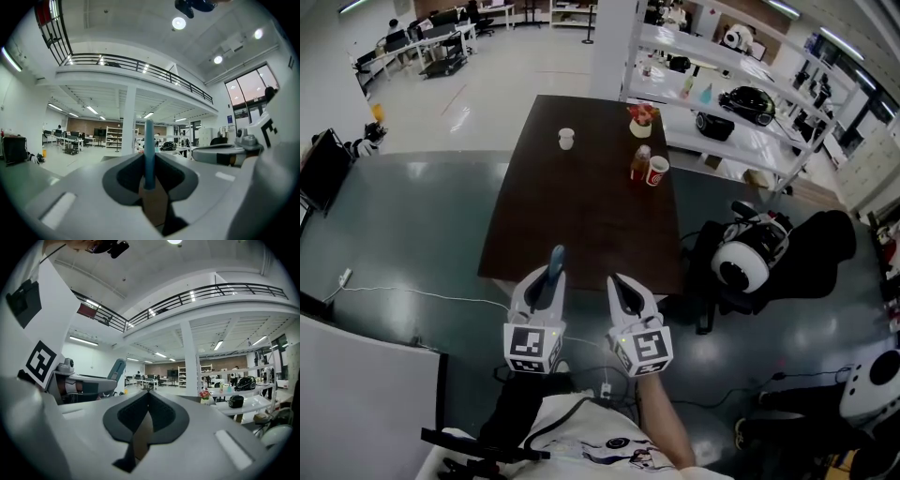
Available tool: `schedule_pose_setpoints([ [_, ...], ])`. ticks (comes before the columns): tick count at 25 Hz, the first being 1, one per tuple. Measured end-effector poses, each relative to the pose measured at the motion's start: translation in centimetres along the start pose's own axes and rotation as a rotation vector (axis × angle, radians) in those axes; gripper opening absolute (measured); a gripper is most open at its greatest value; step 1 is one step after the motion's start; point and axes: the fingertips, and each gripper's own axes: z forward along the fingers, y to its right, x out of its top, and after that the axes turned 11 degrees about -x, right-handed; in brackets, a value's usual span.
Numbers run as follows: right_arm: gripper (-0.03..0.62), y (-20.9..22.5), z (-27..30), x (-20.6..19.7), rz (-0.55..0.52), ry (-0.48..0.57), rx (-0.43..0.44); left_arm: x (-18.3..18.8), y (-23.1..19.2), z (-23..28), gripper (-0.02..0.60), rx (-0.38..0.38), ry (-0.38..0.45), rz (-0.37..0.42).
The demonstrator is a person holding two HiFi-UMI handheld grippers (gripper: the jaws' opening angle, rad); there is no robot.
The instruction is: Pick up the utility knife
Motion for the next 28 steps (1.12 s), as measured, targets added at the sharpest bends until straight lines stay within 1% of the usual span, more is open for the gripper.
schedule_pose_setpoints([
  [7, 0.002, 0.7, -3.9, -0.7, 0.001, -0.012, 0.006, -0.2, 3.9, -1.4, 0.071, -0.002, -0.009, 0.001],
  [11, 0.002, 0.6, -5.7, -0.6, 0.005, -0.008, 0.016, -0.1, 5.0, -2.7, 0.07, 0.013, -0.008, 0.003],
  [16, 0.002, 0.5, -7.8, -1.7, 0.018, -0.023, 0.023, -1.0, 6.5, -4.2, 0.071, 0.018, -0.025, 0.005],
  [20, 0.002, 0.0, -9.0, -2.2, 0.041, -0.037, 0.018, -1.2, 7.3, -5.5, 0.07, 0.02, -0.041, 0.005],
  [25, 0.002, -1.1, -9.9, -2.1, 0.03, -0.048, 0.021, -1.1, 7.5, -6.5, 0.071, 0.01, -0.04, 0.001],
  [28, 0.002, -1.5, -9.5, -2.0, 0.027, -0.05, 0.007, -0.8, 7.1, -6.9, 0.071, -0.003, -0.031, 0.009],
])
